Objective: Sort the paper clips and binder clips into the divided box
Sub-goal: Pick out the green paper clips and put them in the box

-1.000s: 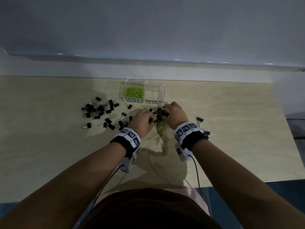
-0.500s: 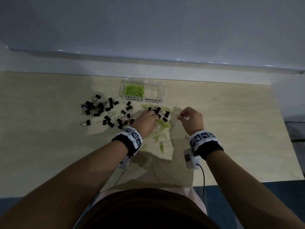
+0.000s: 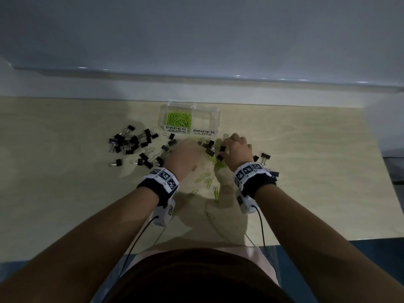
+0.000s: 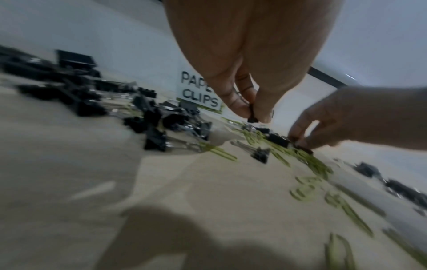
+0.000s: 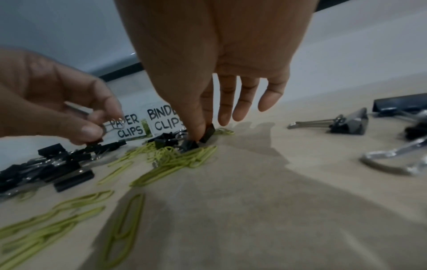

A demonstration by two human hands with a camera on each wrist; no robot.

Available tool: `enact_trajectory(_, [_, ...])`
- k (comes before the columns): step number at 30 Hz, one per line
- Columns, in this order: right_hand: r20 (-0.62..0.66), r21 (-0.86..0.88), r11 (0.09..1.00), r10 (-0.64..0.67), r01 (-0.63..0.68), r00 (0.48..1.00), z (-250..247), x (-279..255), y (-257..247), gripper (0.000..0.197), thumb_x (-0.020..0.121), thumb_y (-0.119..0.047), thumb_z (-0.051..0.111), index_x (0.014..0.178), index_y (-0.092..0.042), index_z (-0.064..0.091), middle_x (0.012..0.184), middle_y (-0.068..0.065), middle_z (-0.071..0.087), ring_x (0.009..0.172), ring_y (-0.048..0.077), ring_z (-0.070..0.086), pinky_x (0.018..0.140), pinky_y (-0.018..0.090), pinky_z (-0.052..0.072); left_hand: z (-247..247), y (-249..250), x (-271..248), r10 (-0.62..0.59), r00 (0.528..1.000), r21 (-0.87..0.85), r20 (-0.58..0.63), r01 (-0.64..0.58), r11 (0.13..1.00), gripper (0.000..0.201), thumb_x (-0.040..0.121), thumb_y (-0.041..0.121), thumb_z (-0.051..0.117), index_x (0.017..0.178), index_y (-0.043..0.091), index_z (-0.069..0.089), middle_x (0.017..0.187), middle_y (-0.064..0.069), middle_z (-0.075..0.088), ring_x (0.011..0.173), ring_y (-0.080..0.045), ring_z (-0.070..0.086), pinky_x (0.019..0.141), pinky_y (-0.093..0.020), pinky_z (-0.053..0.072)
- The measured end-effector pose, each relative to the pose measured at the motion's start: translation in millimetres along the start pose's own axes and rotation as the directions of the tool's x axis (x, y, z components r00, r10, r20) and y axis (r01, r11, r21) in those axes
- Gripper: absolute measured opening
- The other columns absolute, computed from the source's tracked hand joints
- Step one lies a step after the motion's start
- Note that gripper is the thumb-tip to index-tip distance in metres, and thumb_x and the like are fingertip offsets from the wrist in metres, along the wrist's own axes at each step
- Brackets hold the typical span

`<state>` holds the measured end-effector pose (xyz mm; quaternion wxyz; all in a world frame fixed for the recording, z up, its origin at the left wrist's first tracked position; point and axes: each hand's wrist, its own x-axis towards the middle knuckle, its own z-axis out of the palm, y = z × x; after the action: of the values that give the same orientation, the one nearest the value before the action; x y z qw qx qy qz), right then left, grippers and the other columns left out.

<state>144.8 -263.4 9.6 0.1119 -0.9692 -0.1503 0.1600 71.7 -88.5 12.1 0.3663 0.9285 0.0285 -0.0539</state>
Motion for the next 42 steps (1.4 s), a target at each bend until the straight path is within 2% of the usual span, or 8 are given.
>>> enact_trajectory(5, [-0.01, 0.222, 0.974, -0.043, 0.044, 0.999, -3.3, -4.0, 11.0, 0.009, 0.077, -0.012, 0.066, 0.083, -0.01, 0.06, 0.089, 0.008, 0.062, 0.086, 0.028, 0.057, 0.074, 0.037, 0.049, -19.9, -35.4, -5.7, -0.065, 0.986, 0.135, -0.154, 0.086, 0.987, 0.018, 0.087, 0.006, 0.057, 0.104, 0.012, 0.061, 0.109, -0.006, 0.052, 0.103, -0.025, 0.05, 0.086, -0.037, 0.049])
enact_trajectory(9, [-0.138, 0.406, 0.912, 0.118, -0.052, 0.983, -7.9, -18.4, 36.2, 0.009, 0.077, -0.012, 0.069, 0.077, -0.011, 0.061, 0.074, 0.003, 0.063, 0.072, 0.022, 0.059, 0.066, 0.03, 0.049, -12.4, -31.1, -11.0, 0.036, 0.999, 0.205, 0.024, -0.04, 0.978, 0.026, 0.088, 0.014, 0.059, 0.114, 0.01, 0.061, 0.115, -0.005, 0.053, 0.113, -0.024, 0.044, 0.099, -0.037, 0.04])
enact_trajectory(12, [-0.149, 0.395, 0.905, 0.23, -0.155, 0.962, -6.2, -28.1, 53.7, 0.012, 0.078, -0.017, 0.069, 0.086, -0.009, 0.063, 0.083, 0.008, 0.066, 0.081, 0.027, 0.061, 0.072, 0.035, 0.052, 3.5, -20.9, -16.4, 0.124, 0.965, 0.233, 0.23, -0.179, 0.956, 0.035, 0.089, 0.013, 0.057, 0.124, 0.01, 0.056, 0.122, -0.003, 0.051, 0.116, -0.02, 0.043, 0.102, -0.032, 0.035])
enact_trajectory(15, [-0.169, 0.184, 0.973, 0.169, -0.137, 0.971, -0.4, -33.9, 53.0, 0.018, 0.082, -0.019, 0.063, 0.098, -0.011, 0.065, 0.106, 0.011, 0.06, 0.101, 0.034, 0.052, 0.085, 0.046, 0.045, 13.0, -20.6, -17.7, 0.177, 0.934, 0.29, 0.31, -0.27, 0.918, 0.036, 0.089, 0.007, 0.054, 0.125, 0.01, 0.055, 0.123, -0.005, 0.052, 0.114, -0.023, 0.043, 0.1, -0.038, 0.039])
enact_trajectory(19, [-0.125, 0.045, 0.997, -0.063, 0.069, 0.99, 1.3, -33.5, 26.5, 0.019, 0.085, -0.018, 0.059, 0.103, -0.02, 0.066, 0.111, 0.001, 0.056, 0.105, 0.024, 0.048, 0.094, 0.047, 0.04, 11.9, -22.4, -19.0, 0.206, 0.931, 0.303, 0.3, -0.298, 0.905, 0.033, 0.09, 0.009, 0.053, 0.123, 0.009, 0.056, 0.12, -0.008, 0.053, 0.112, -0.025, 0.045, 0.096, -0.041, 0.043])
enact_trajectory(28, [0.063, -0.115, 0.968, -0.217, 0.224, 0.974, 3.9, -19.5, 3.5, 0.03, 0.085, -0.011, 0.057, 0.112, -0.026, 0.062, 0.115, 0.002, 0.051, 0.106, 0.026, 0.045, 0.09, 0.043, 0.04, -28.5, -37.2, -12.4, 0.072, 0.986, 0.297, -0.149, -0.024, 0.955, 0.024, 0.089, 0.013, 0.057, 0.112, 0.007, 0.061, 0.109, -0.013, 0.053, 0.106, -0.031, 0.044, 0.093, -0.043, 0.044])
enact_trajectory(34, [0.098, 0.035, 0.959, -0.283, 0.281, 0.954, -3.2, -20.9, 7.0, 0.014, 0.077, -0.009, 0.061, 0.088, -0.018, 0.063, 0.099, 0.003, 0.059, 0.094, 0.025, 0.053, 0.082, 0.039, 0.047, -16.4, -44.5, -38.5, 0.169, 0.985, 0.351, 0.027, -0.167, 0.921, 0.011, 0.079, 0.021, 0.069, 0.08, 0.011, 0.071, 0.092, -0.004, 0.057, 0.097, -0.018, 0.036, 0.083, -0.043, 0.041])
enact_trajectory(42, [-0.007, 0.117, 0.959, -0.259, 0.259, 0.966, -4.6, -37.7, 26.7, 0.007, 0.076, -0.005, 0.066, 0.076, -0.008, 0.06, 0.078, 0.007, 0.062, 0.073, 0.025, 0.056, 0.063, 0.026, 0.039, -0.2, -27.7, -37.0, 0.025, 0.996, 0.365, 0.083, -0.054, 0.929, 0.009, 0.08, 0.025, 0.067, 0.081, 0.017, 0.071, 0.101, -0.002, 0.053, 0.106, -0.026, 0.041, 0.089, -0.037, 0.026])
